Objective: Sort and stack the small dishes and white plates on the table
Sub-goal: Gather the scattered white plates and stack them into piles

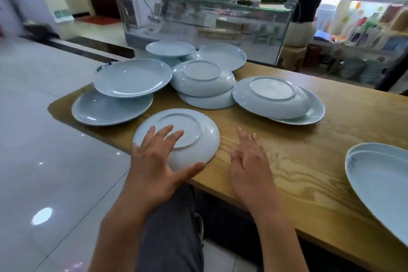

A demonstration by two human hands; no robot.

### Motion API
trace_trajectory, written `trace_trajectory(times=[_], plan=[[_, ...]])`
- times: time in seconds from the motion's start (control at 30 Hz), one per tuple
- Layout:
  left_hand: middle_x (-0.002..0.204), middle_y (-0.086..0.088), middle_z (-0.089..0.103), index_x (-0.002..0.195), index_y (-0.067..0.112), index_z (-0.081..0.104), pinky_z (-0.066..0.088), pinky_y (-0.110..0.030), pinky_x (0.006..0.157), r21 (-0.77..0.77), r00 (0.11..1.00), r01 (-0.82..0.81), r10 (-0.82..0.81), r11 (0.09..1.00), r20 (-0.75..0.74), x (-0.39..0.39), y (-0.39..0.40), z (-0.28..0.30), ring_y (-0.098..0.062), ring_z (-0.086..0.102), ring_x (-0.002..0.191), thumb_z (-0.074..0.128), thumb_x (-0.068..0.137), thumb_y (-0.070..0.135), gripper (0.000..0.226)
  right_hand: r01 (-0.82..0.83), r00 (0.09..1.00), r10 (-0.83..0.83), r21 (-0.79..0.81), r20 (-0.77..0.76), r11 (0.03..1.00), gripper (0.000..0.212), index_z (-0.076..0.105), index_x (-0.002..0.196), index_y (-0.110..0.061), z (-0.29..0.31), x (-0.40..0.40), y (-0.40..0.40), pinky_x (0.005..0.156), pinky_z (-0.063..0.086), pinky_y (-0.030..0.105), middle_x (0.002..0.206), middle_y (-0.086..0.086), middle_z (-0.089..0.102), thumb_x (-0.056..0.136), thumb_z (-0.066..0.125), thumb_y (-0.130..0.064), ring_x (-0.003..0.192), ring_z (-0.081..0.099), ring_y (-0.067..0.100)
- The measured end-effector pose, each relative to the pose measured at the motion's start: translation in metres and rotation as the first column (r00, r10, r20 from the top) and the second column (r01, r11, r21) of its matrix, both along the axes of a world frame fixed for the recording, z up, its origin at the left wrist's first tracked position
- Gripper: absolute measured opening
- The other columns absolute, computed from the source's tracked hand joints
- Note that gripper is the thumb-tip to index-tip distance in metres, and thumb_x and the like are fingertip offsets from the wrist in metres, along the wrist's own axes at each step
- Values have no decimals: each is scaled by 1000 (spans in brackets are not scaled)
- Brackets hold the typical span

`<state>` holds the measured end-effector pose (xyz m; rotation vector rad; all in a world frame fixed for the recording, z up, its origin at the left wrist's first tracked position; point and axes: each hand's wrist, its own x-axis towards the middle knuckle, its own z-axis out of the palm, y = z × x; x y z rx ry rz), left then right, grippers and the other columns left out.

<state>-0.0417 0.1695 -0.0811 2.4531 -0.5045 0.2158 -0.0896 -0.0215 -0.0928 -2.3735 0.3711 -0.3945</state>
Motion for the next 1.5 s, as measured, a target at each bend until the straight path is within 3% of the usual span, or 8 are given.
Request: trace_trajectory(times=[0.23, 0.33, 0.57, 0.9, 1.13, 1.27, 1.33, 1.5], plan=[[158, 21, 7, 147, 46, 19, 11, -65, 112, 251, 990, 52, -17, 967, -137, 1, 2, -6, -12, -15, 146, 46, 51, 91, 109, -16, 1000, 16, 9, 27, 1000, 42, 47, 140, -25, 0, -2, 1, 118, 15, 27, 147, -8, 43, 99, 43, -16, 143, 18, 5], [160, 17, 3, 148, 46, 11, 9, -64, 113, 328, 993, 69, -33, 942, -112, -4, -2, -7, -17, -17, 147, 70, 73, 52, 96, -6, 999, 4, 44, 47, 999, 40, 52, 134, -25, 0, -5, 3, 117, 19, 28, 142, -8, 48, 97, 45, -11, 142, 24, 5], [154, 20, 26, 143, 47, 32, 19, -61, 113, 223, 990, 144, -137, 964, -45, -15, -15, -8, -18, 5, 149, 61, 72, -1, 91, 58, 986, -93, 241, 137, 969, 39, 60, 124, -24, 0, -13, 3, 108, 40, 34, 122, -10, 59, 94, 46, -5, 122, 48, 7], [156, 22, 9, 148, 44, 9, 14, -45, 120, 201, 971, 238, -238, 950, -22, -45, -38, 6, -14, 1, 148, 55, 93, 18, 76, -25, 905, -187, 488, 381, 872, 30, 60, 122, -31, 4, -42, -1, 104, 44, 36, 122, -22, 58, 94, 53, -22, 119, 51, -2], [154, 4, 31, 151, 26, 26, 35, -46, 111, 33, 967, 194, -197, 980, 162, -51, -54, 5, -23, 29, 143, 57, 92, 12, 68, -163, 837, -186, 560, 514, 812, 49, 43, 141, -30, 4, -51, 8, 104, 44, 31, 143, -14, 47, 93, 53, -20, 133, 43, 7], [121, 7, 58, 135, 18, 46, 42, -1, 78, -239, 964, 61, 5, 969, 266, -54, -59, 19, -3, 55, 97, 45, 96, 17, 39, -273, 845, -119, 612, 521, 743, 38, 54, 131, -28, 4, -52, 16, 96, 50, 31, 123, -13, 64, 96, 54, -14, 117, 58, 8], [93, 7, 57, 118, 17, 48, 40, -4, 59, -389, 978, -44, 119, 920, 171, -51, -62, 26, -10, 55, 73, 43, 98, 15, 21, -252, 876, -41, 528, 481, 811, 41, 59, 125, -32, -4, -51, 17, 95, 51, 30, 117, -11, 67, 93, 56, -5, 112, 61, 6], [91, 13, 55, 119, 25, 47, 47, -12, 56, -506, 965, -95, 204, 857, 163, -54, -76, 29, -5, 58, 79, 47, 99, 16, 21, -187, 890, 72, 217, 450, 958, 57, 51, 137, -27, -19, -46, 17, 106, 42, 32, 139, -9, 53, 84, 59, -8, 128, 47, 5]])
